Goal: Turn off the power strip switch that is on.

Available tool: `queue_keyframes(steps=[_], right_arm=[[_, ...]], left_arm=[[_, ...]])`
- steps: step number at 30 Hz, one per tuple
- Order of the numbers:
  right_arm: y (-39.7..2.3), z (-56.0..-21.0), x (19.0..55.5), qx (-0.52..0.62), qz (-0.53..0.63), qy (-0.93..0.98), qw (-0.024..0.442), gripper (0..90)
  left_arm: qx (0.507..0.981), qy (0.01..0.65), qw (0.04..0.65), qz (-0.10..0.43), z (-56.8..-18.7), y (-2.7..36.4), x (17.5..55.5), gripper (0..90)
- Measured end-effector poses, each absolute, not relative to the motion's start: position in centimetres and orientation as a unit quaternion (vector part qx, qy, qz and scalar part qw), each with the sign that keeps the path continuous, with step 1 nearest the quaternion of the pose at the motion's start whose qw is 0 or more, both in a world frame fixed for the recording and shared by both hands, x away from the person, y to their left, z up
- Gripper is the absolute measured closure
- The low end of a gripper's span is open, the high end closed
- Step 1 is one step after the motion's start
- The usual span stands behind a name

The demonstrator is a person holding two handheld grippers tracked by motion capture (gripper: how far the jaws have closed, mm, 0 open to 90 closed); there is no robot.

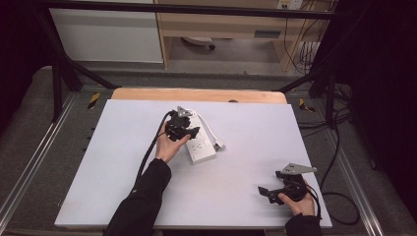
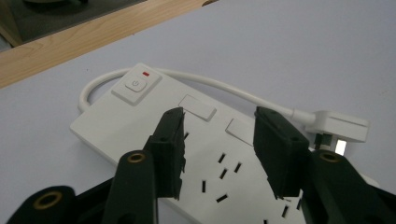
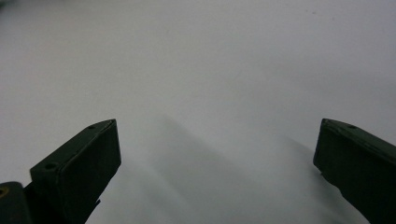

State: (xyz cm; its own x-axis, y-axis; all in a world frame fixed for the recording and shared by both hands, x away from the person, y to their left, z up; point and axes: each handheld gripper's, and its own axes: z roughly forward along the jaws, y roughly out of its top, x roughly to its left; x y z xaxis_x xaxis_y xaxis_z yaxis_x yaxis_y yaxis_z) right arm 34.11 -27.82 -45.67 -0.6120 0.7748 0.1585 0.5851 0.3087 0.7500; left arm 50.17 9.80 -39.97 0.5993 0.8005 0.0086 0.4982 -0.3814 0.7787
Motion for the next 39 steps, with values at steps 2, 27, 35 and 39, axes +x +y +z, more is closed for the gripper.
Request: queue_keyframes(steps=[2, 27, 35, 39], right_arm=[[-27.8, -45.7, 34.1, 0.424, 0.407, 0.8, 0.117, 1.2], [-27.9, -45.7, 34.1, 0.424, 0.407, 0.801, 0.116, 1.2], [-27.9, -45.7, 34.2, 0.424, 0.408, 0.8, 0.116, 1.2], [-27.9, -45.7, 34.1, 0.425, 0.407, 0.8, 0.116, 1.3]], left_arm=[[0.805, 0.404, 0.387, 0.199, -40.1, 9.8, 50.3, 58.0], [0.806, 0.409, 0.375, 0.209, -40.8, 8.6, 51.6, 80.8], [0.808, 0.406, 0.371, 0.214, -41.1, 8.3, 52.0, 83.4], [0.809, 0.404, 0.368, 0.217, -41.3, 8.1, 52.1, 86.0]])
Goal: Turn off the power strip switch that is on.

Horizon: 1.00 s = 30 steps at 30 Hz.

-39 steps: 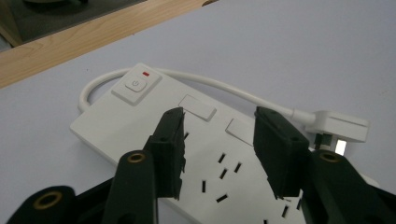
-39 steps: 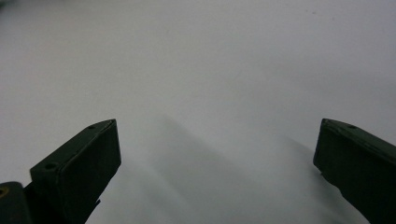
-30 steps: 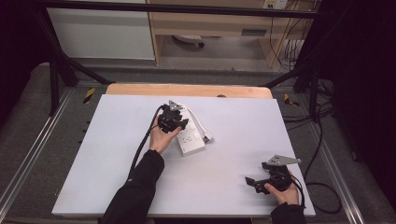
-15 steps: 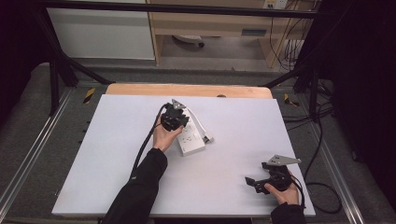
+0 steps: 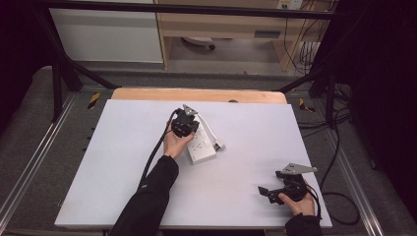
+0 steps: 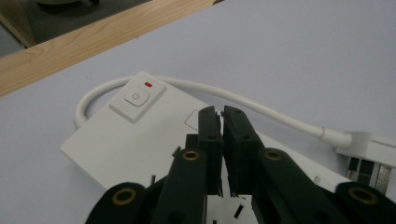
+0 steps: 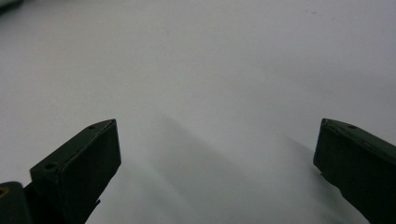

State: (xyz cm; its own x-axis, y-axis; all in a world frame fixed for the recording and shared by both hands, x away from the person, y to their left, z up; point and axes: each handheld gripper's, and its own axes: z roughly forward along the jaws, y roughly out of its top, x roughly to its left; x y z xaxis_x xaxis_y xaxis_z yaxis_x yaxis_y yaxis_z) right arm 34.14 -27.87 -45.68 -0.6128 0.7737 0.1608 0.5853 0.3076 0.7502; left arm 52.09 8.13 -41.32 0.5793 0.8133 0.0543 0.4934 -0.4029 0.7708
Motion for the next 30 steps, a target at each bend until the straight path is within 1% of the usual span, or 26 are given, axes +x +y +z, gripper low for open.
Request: queue_keyframes(steps=[7, 30], right_arm=[[-27.9, -45.7, 34.2, 0.423, 0.407, 0.801, 0.116, 1.2], [-27.9, -45.6, 34.1, 0.423, 0.408, 0.801, 0.116, 1.2]], left_arm=[[0.807, 0.404, 0.371, 0.217, -41.7, 8.1, 52.4, 89.2], [0.81, 0.401, 0.369, 0.217, -42.9, 7.5, 52.9, 89.6]])
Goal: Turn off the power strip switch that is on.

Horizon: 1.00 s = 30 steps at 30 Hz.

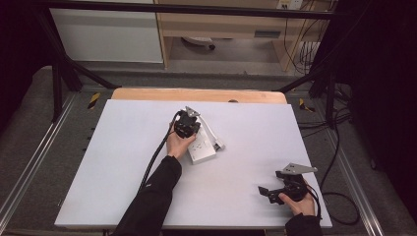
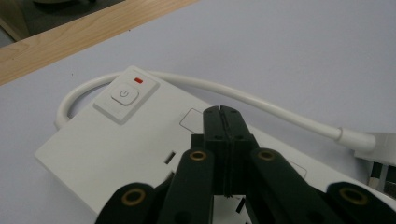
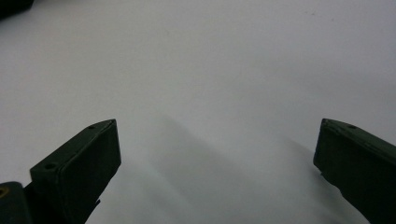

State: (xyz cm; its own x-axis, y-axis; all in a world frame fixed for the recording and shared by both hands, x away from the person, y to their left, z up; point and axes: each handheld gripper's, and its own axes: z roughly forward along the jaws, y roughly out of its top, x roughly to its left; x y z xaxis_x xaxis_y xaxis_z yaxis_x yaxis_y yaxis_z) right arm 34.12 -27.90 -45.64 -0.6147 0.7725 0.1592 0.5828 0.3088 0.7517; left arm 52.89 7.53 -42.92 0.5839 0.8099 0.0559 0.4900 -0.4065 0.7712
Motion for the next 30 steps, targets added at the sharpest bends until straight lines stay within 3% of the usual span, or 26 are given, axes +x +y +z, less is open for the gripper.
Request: queue_keyframes(steps=[30], right_arm=[[-27.9, -45.61, 34.1, 0.424, 0.41, 0.799, 0.116, 1.2]], left_arm=[[0.812, 0.391, 0.376, 0.218, -43.15, 7.48, 53.04, 89.8]])
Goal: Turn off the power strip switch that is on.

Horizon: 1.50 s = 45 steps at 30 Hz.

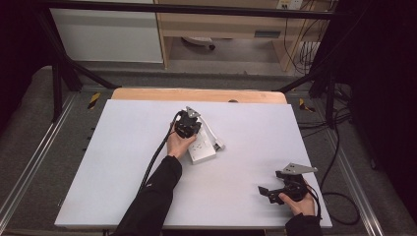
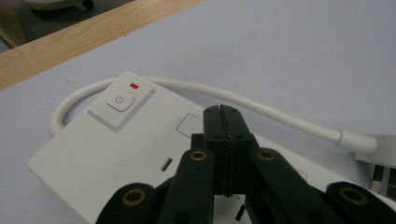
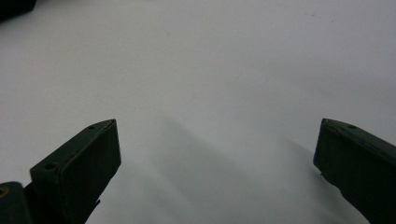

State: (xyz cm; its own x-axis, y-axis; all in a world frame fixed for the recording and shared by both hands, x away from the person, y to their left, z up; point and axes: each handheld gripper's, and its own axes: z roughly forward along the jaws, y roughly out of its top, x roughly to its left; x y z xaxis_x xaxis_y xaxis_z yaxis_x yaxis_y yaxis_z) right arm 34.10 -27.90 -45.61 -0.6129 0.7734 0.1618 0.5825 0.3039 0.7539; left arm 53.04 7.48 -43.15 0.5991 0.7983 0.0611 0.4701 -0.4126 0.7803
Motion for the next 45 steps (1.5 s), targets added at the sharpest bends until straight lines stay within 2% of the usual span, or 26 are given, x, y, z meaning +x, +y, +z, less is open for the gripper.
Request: queue_keyframes(steps=[45], right_arm=[[-27.97, -45.55, 34.08, 0.424, 0.414, 0.797, 0.118, 1.2]], left_arm=[[0.815, 0.376, 0.382, 0.22, -42.62, 7.43, 52.68, 90.0]])
